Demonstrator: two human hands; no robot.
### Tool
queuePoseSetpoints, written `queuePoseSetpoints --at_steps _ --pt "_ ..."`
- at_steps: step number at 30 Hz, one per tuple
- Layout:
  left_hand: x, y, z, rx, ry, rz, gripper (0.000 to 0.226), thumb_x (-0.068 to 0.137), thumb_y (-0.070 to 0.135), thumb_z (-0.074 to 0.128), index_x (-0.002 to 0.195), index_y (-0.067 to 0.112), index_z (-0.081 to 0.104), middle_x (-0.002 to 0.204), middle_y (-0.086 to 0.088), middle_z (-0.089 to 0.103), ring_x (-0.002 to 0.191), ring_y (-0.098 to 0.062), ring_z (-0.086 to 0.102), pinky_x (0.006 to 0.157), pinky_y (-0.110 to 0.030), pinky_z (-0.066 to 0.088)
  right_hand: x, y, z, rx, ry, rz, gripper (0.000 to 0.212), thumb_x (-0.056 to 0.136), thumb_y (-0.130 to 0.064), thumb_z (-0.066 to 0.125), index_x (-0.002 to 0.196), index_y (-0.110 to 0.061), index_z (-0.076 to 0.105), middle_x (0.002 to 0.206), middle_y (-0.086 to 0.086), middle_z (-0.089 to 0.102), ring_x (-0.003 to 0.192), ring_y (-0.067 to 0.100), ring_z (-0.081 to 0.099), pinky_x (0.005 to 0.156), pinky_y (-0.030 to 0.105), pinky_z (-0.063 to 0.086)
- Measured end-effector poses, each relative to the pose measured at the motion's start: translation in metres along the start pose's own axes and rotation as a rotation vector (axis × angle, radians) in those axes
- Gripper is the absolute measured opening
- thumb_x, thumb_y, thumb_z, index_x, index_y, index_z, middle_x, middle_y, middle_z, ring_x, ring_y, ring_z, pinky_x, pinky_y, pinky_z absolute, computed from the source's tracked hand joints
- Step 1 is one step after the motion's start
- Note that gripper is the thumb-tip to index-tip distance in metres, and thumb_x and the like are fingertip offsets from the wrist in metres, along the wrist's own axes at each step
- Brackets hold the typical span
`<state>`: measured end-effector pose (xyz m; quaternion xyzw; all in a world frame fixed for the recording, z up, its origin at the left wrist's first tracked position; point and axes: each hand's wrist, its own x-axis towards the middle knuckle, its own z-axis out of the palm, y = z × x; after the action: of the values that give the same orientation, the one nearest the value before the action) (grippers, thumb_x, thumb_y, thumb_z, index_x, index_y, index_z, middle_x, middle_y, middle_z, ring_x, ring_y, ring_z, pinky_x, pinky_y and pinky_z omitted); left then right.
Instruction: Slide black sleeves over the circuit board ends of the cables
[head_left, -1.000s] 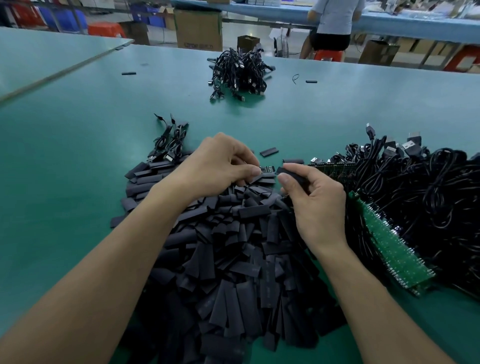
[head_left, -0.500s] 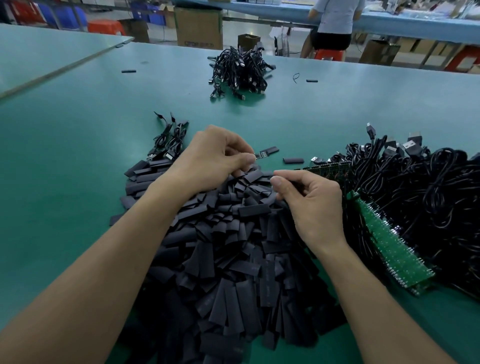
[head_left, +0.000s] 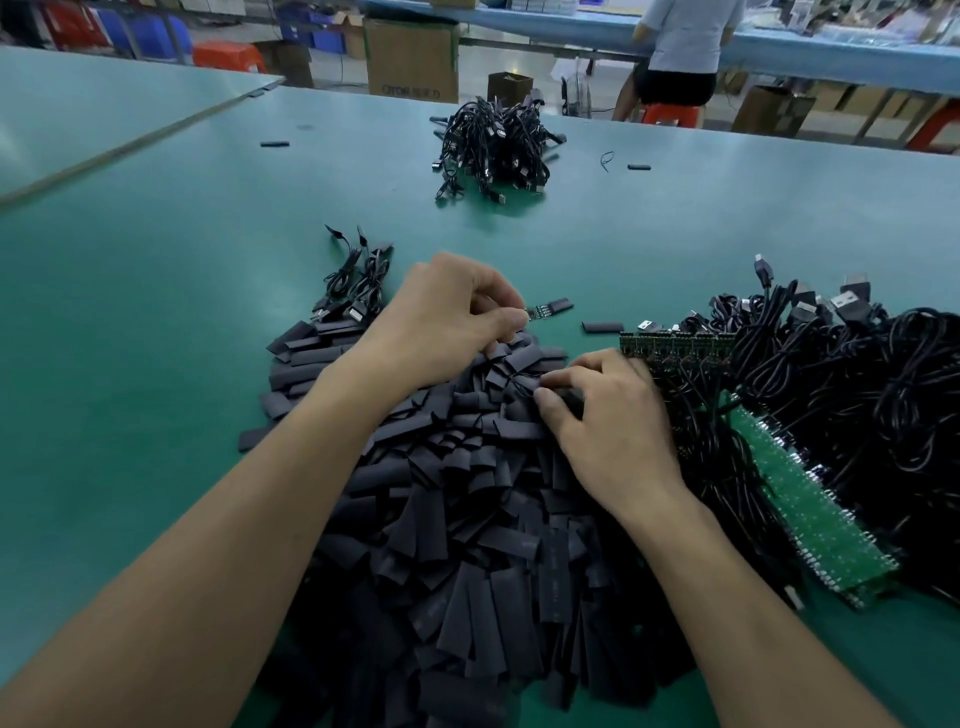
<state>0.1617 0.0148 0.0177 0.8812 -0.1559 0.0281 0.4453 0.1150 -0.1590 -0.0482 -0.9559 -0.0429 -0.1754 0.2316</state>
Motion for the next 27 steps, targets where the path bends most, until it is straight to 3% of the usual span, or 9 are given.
queuePoseSetpoints --at_steps 4,8,11,16,22,27 --pt "-0.0002 -0.0001 0.0014 0.013 0.001 -0.005 0.003 0.093 0.020 0.072 0.094 0.019 0.074 0.075 0.004 0.074 0.064 -0.009 0.070 0.067 -0.021 0.058 0.0022 0.0017 -0.0026 0.070 -0.050 0.017 0.017 0.088 -0.031 0.073 0.103 -0.022 0.075 0.101 -0.010 0.049 0.107 0.017 0.049 0.084 0.024 0.033" --pt "0.0000 -0.0017 0.0024 0.030 -0.008 -0.007 0.004 0.092 0.021 0.072 0.095 0.019 0.074 0.077 0.002 0.074 0.065 -0.008 0.070 0.070 -0.023 0.058 -0.0008 0.0006 -0.0032 0.224 -0.019 0.027 0.014 0.083 -0.022 0.078 0.087 -0.028 0.067 0.099 -0.011 0.057 0.101 0.014 0.052 0.084 0.029 0.042" --pt "0.0007 -0.0025 0.0021 0.042 -0.009 -0.001 0.006 0.092 0.022 0.072 0.097 0.018 0.074 0.078 0.002 0.074 0.065 -0.008 0.070 0.074 -0.027 0.059 -0.0055 -0.0002 -0.0031 0.351 0.033 0.004 0.022 0.082 -0.019 0.078 0.081 -0.031 0.060 0.093 -0.014 0.063 0.091 0.006 0.054 0.077 0.017 0.040" --pt "0.0000 -0.0024 0.0024 0.058 -0.010 0.003 0.008 0.092 0.023 0.072 0.098 0.018 0.074 0.078 0.002 0.074 0.066 -0.008 0.070 0.073 -0.027 0.059 -0.0060 -0.0002 -0.0030 0.490 0.093 0.012 0.022 0.089 -0.018 0.070 0.082 -0.030 0.054 0.084 -0.013 0.065 0.085 0.002 0.059 0.067 0.009 0.039" --pt "0.0000 -0.0029 0.0012 0.046 -0.013 -0.003 0.007 0.092 0.023 0.072 0.097 0.019 0.074 0.078 0.002 0.074 0.067 -0.009 0.070 0.073 -0.026 0.058 -0.0073 0.0003 -0.0045 0.547 0.149 -0.052 0.018 0.094 -0.018 0.067 0.087 -0.027 0.053 0.081 -0.013 0.063 0.078 -0.001 0.058 0.068 0.005 0.038" --pt "0.0008 -0.0035 0.0015 0.052 -0.029 -0.011 0.007 0.091 0.024 0.073 0.098 0.020 0.075 0.082 -0.001 0.074 0.075 -0.013 0.071 0.081 -0.033 0.059 -0.0072 -0.0003 -0.0045 0.454 0.130 -0.169 0.015 0.088 -0.013 0.073 0.086 -0.021 0.061 0.107 -0.008 0.058 0.107 0.006 0.054 0.085 0.012 0.038"
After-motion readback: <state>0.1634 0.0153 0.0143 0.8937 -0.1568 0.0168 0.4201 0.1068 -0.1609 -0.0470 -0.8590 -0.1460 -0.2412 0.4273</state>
